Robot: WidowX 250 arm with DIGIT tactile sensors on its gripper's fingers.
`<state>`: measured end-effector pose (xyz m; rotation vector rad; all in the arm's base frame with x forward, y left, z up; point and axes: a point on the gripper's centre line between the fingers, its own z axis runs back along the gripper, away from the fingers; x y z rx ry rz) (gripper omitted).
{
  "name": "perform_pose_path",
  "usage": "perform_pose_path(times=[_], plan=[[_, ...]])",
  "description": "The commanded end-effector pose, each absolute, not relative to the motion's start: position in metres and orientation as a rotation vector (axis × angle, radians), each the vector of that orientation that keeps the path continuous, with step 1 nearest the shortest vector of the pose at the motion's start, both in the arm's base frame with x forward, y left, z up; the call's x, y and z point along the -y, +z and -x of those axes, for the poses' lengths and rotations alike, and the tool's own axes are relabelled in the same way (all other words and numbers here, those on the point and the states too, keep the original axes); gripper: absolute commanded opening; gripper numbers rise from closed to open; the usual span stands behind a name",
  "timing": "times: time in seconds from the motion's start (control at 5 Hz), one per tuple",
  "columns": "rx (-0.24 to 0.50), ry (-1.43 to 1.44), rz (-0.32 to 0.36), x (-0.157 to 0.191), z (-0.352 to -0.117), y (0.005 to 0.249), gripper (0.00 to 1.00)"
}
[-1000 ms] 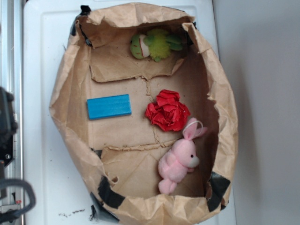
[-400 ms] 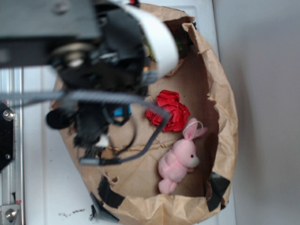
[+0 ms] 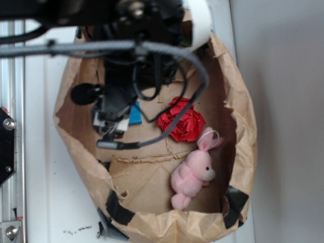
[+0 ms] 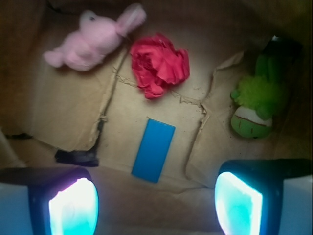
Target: Grab the green animal.
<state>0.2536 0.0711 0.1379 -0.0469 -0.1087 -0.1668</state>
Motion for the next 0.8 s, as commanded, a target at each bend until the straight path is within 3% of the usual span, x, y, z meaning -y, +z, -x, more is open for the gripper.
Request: perform_pose_path(times=[0.0,0.4,0.6], plan=[[0.155,-0.081,-0.028,-0.082,-0.264,0.143,1.0],[0.155,-0.081,-0.028,-0.082,-0.264,0.143,1.0],[0.186,-0.087,-0.018,-0.09,-0.267,0.122,1.0]])
